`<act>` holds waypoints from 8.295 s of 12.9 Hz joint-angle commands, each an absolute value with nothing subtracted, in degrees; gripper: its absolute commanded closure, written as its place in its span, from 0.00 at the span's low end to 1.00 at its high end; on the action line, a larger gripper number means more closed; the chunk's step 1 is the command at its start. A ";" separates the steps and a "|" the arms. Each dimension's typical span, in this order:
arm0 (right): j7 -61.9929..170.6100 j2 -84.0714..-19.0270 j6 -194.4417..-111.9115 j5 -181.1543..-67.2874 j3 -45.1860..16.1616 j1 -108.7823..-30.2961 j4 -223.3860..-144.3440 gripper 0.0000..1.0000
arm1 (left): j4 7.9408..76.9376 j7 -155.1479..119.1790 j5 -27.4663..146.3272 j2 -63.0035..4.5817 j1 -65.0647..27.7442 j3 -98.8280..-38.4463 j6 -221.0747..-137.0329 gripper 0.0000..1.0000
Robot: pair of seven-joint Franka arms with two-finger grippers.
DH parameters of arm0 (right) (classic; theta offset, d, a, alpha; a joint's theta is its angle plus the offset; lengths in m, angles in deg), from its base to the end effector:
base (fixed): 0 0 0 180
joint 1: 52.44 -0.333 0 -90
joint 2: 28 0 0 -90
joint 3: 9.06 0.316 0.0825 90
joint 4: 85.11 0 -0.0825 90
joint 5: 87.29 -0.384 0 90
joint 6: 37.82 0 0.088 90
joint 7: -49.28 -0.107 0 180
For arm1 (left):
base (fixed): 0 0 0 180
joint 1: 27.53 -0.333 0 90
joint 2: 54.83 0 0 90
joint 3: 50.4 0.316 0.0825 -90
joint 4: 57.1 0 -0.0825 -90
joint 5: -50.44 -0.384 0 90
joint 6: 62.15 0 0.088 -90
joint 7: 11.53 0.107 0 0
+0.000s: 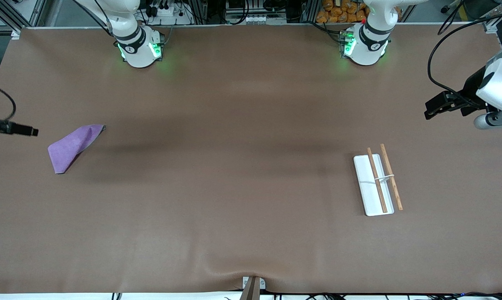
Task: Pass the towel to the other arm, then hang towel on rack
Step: 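Reach the right gripper down to the purple towel corner, then close the right gripper on the towel corner and lift it, then carry the towel with the right gripper while the left gripper approaches, then grasp the hanging towel with the left gripper below the right gripper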
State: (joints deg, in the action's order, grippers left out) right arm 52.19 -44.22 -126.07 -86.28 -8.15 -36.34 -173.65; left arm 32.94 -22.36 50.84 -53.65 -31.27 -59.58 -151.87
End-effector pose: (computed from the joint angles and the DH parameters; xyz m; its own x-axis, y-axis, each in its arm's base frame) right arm 0.5916 -0.1636 0.4678 0.9372 -0.2017 -0.2844 -0.2110 -0.9775 -0.0018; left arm 0.5573 -0.0529 0.6124 0.9952 0.0939 -0.0274 0.0941 -0.9956 0.0052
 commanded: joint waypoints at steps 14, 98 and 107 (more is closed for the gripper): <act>55.08 -51.46 -155.33 -88.51 -7.04 -24.40 -201.12 0.14 | 33.34 -21.20 51.67 -53.87 -31.93 -59.54 -151.36 0.00; -47.67 -53.13 -184.60 -153.21 -6.78 -91.55 -172.12 1.00 | 23.59 -99.42 80.68 -26.45 -13.83 -59.54 -167.00 0.20; -47.67 -53.40 -183.89 -152.68 -6.87 -91.46 -172.12 1.00 | 23.32 -102.94 80.94 -26.44 -13.21 -59.72 -168.06 0.50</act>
State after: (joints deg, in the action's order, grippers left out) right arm -45.97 -52.45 -183.97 -153.37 -6.68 -91.23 -173.78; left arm 24.70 -101.23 82.14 -26.85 -13.76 -59.95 -168.03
